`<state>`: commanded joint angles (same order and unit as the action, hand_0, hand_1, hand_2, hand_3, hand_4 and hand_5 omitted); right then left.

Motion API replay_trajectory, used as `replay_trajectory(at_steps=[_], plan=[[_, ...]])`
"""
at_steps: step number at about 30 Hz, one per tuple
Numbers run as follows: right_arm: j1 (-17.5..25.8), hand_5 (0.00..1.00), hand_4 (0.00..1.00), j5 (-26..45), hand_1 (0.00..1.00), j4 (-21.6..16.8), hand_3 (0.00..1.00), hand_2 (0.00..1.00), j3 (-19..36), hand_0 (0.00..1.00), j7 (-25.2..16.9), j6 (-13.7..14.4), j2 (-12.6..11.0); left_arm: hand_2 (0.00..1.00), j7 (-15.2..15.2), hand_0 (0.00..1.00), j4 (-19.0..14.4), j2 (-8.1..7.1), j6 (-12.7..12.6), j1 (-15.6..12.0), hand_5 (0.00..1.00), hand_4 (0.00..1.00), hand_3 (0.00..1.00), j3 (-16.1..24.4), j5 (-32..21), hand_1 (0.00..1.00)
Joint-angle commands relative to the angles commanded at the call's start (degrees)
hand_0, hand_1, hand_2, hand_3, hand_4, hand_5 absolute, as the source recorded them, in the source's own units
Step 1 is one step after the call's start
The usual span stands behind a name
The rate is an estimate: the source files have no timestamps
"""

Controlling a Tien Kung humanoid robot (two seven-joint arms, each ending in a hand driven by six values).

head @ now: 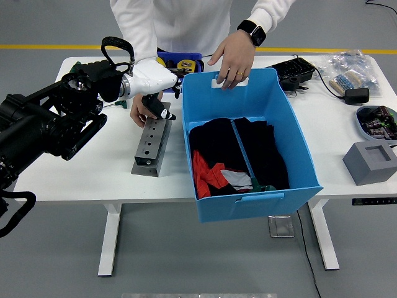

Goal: Lift tool from toolbox,place it in box,lift tool from toolbox,place it in box

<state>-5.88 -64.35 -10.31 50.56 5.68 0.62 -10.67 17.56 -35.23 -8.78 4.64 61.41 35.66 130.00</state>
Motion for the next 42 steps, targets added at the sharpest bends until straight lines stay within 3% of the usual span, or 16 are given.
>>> replay_trajectory(at_steps=[23,29,30,35,36,42], plan=[[-0.39,0.730,0.892,-0.15,0.687,0.00,0.645,0.777,-0.11,0.693,-0.11,-0.06,-0.16,0.812,-0.52,0.742,2.15,-0.11,0.16,0.41,0.542,0.864,0.603,-1.25,0.00,0.798],[-0.43,0.730,0.892,0.14,0.688,0.00,0.645,0.777,-0.23,0.694,-0.20,0.07,-0.20,0.799,-0.85,0.744,1.90,-0.19,0.72,0.14,0.553,0.866,0.604,-0.63,0.00,0.795],[-0.41,0.731,0.892,0.22,0.687,0.00,0.645,0.777,-0.20,0.695,-0.21,0.12,-0.19,0.742,-0.85,0.739,1.68,-0.23,0.78,0.07,0.553,0.863,0.604,-0.32,0.00,0.745],[-0.42,0.731,0.892,0.00,0.687,0.00,0.645,0.777,-0.12,0.695,-0.16,0.12,-0.20,0.742,-1.17,0.739,1.38,-0.19,1.55,0.21,0.553,0.863,0.604,0.10,0.00,0.745],[-0.41,0.730,0.892,-0.02,0.687,0.00,0.646,0.778,-0.11,0.695,-0.15,0.12,-0.19,0.686,-1.23,0.732,1.38,-0.19,1.65,0.23,0.554,0.861,0.605,0.08,0.00,0.697],[-0.42,0.730,0.892,-0.08,0.687,0.00,0.645,0.778,-0.17,0.695,-0.13,0.05,-0.24,0.662,-1.37,0.730,1.70,-0.10,1.90,0.26,0.555,0.862,0.605,-0.62,0.00,0.681]])
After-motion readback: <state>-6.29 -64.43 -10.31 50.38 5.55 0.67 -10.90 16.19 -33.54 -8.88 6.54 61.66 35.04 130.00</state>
